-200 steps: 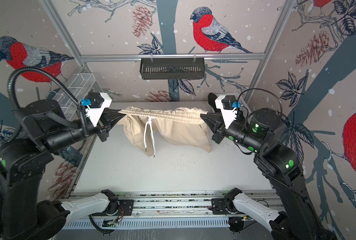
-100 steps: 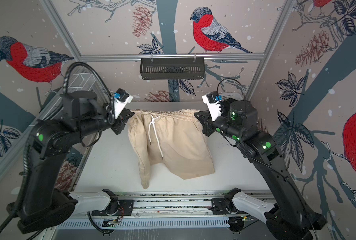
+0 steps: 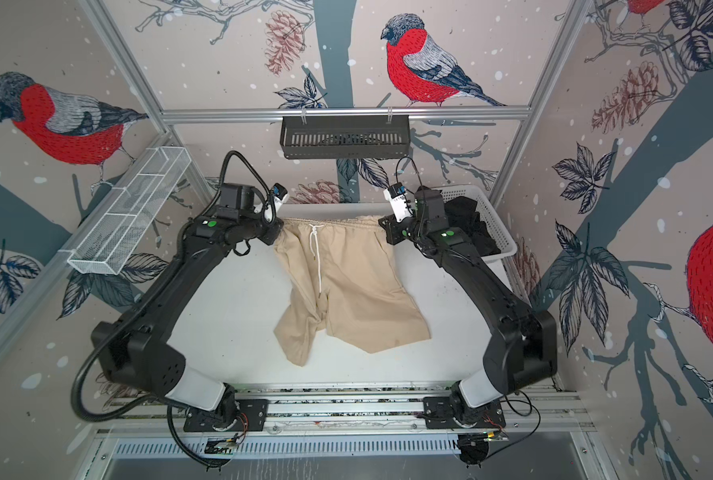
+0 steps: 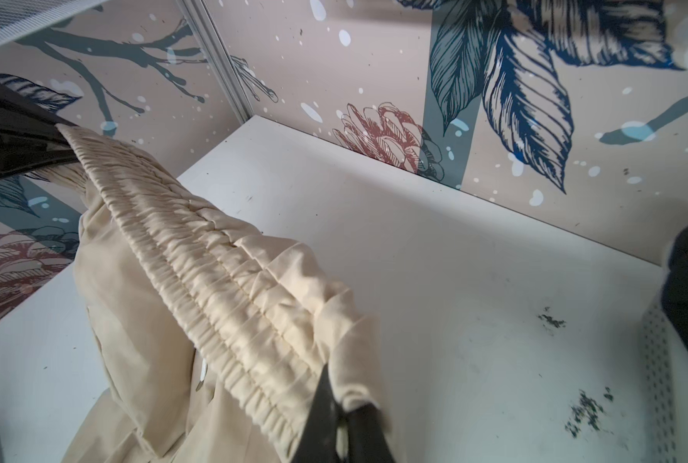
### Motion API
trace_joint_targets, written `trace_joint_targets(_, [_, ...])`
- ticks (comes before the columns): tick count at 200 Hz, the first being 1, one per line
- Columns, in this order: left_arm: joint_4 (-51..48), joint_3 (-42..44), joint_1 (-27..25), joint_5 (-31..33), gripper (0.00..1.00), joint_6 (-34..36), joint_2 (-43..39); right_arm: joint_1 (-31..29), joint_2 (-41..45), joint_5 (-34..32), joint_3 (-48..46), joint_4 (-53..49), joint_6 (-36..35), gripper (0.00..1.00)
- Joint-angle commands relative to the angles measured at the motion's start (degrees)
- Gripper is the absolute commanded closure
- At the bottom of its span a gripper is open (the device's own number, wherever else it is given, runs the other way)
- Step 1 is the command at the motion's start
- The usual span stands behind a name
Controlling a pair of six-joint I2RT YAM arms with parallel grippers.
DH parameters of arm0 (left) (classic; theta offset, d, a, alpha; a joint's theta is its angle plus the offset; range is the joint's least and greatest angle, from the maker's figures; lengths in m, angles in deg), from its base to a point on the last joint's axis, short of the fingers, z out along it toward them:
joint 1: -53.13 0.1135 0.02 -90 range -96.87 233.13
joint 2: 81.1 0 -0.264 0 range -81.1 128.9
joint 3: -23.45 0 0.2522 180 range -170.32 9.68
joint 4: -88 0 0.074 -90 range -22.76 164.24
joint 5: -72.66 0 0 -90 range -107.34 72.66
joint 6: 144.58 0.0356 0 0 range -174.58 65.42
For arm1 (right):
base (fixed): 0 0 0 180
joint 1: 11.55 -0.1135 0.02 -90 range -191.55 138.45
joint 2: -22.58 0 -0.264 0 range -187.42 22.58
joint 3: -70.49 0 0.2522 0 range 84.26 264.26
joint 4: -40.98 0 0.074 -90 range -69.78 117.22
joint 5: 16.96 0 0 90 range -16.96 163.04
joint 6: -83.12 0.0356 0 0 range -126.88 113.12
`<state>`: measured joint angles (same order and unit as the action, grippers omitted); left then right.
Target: Fold and stack the shorts
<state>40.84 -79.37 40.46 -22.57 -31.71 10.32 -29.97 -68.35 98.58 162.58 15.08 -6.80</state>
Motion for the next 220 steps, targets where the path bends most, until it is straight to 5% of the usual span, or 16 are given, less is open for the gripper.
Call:
trace_joint_targets(1, [6.25, -2.88, 2.64, 2.37, 1.0, 1.38, 7.2, 1.56, -8.32, 2.01, 4.4, 5.3, -2.07, 0.99])
trace_joint_targets(75, [9.82, -15.62, 8.06, -0.49, 1.0, 0.58, 25.87, 2.18, -36.54, 6.21, 26.97, 8.16, 1.38, 0.9])
trace_joint_targets(91, [9.79, -19.15, 8.77, -1.69, 0.75, -0.06, 28.84, 2.23, -40.89, 7.12, 31.14, 11.09, 4.14, 0.8])
trace_joint_targets(109, [8.17, -23.73, 9.12, -3.65, 0.22, -0.99, 31.21, 2.22, -44.83, 7.68, 36.58, 13.05, 6.69, 0.53])
trace_joint_targets(126, [7.33, -26.57, 9.15, -3.71, 0.03, -2.54, 31.77, 2.02, -46.74, 8.25, 40.85, 13.27, 7.92, 0.43])
trace_joint_targets(138, [7.11, -27.46, 9.24, -4.23, 0.02, -3.63, 31.32, 1.89, -46.37, 8.37, 41.73, 12.77, 7.97, 0.41])
trace_joint_targets(171, [3.28, -27.36, 9.32, -3.36, 0.02, -9.35, 28.38, 1.19, -37.92, 5.41, 31.74, 4.64, 2.75, 0.3])
trace_joint_targets(189, [-3.12, -25.41, 9.24, -11.11, 0.01, -12.9, 25.59, 0.85, -29.95, -0.99, 18.89, 3.48, 3.13, 0.28])
trace_joint_targets(220, [4.63, -2.24, 5.52, -18.39, 0.02, -24.07, 11.98, -4.73, -14.51, -7.65, -3.0, 4.72, 3.13, 0.28])
